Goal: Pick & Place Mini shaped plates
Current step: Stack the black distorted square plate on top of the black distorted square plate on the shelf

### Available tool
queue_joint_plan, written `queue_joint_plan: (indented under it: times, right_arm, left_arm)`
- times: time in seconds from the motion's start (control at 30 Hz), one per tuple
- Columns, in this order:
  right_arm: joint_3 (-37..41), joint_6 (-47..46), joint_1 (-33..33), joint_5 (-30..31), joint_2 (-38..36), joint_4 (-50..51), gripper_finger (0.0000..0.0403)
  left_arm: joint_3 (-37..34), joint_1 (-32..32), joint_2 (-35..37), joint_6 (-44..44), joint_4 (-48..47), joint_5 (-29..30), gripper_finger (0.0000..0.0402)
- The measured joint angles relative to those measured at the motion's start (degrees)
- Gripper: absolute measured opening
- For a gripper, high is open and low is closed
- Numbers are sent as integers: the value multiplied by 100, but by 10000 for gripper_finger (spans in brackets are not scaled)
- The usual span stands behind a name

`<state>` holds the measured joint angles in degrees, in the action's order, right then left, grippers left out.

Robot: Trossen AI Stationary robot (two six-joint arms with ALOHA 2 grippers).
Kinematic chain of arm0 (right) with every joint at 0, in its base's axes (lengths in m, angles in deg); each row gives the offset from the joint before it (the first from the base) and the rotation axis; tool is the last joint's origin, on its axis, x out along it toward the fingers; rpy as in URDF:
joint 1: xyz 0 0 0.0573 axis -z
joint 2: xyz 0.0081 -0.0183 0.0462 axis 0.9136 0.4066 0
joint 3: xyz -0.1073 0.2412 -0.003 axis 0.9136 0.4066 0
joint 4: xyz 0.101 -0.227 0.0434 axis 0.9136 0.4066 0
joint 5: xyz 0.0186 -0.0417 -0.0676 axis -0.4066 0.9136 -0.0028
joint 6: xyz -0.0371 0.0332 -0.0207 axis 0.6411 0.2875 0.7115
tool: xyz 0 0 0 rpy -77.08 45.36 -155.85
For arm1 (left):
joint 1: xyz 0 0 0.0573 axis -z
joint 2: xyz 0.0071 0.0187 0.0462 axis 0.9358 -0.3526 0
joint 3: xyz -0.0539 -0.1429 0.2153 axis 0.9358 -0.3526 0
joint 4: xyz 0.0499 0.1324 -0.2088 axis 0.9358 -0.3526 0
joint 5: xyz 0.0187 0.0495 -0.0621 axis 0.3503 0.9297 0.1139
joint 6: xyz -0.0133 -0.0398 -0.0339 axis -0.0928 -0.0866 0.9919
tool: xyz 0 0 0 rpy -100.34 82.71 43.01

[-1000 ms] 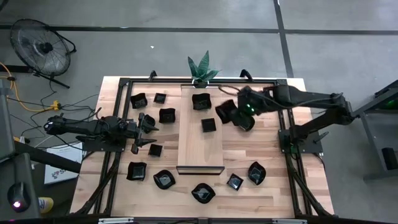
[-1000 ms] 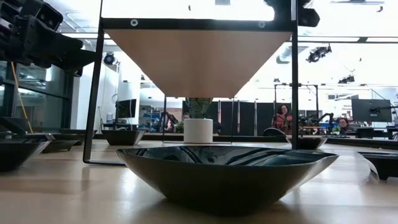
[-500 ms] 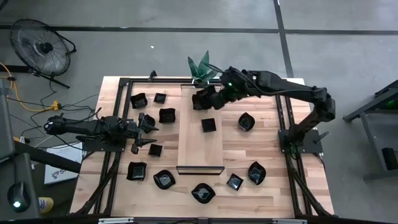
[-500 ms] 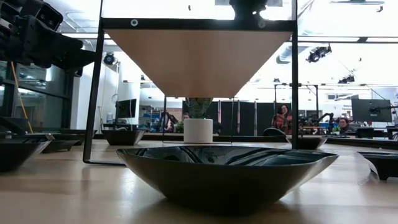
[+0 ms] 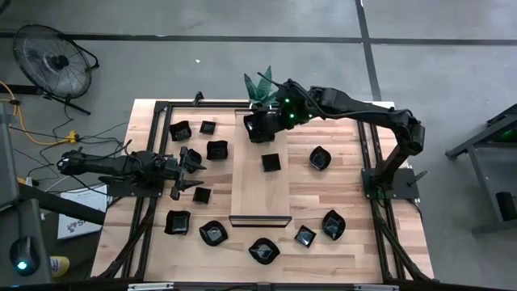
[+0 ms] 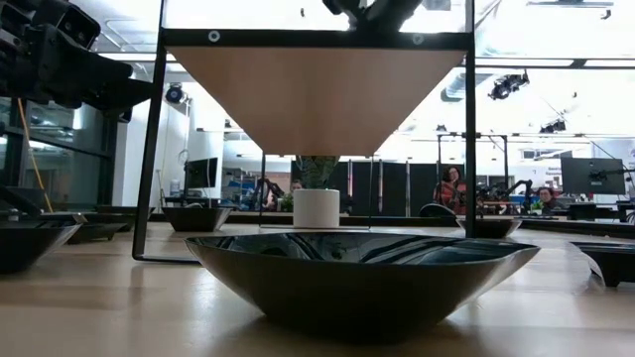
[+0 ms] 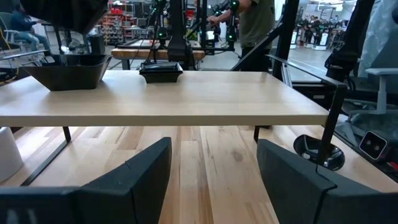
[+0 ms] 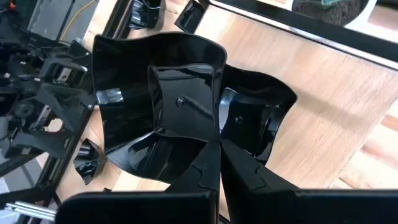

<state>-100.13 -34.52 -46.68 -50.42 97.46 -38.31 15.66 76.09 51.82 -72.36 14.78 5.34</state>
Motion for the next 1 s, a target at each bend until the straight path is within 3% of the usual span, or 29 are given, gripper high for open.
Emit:
queue_joint_plan:
  times: [0.53, 1.0]
  right_arm:
    - [178, -246, 219, -307, 226, 314, 0]
    - [179, -27, 185, -165, 226, 81, 0]
  left_arm:
    - [0, 0, 1, 0, 0, 0, 234]
    - [0, 2, 2, -2, 0, 0, 234]
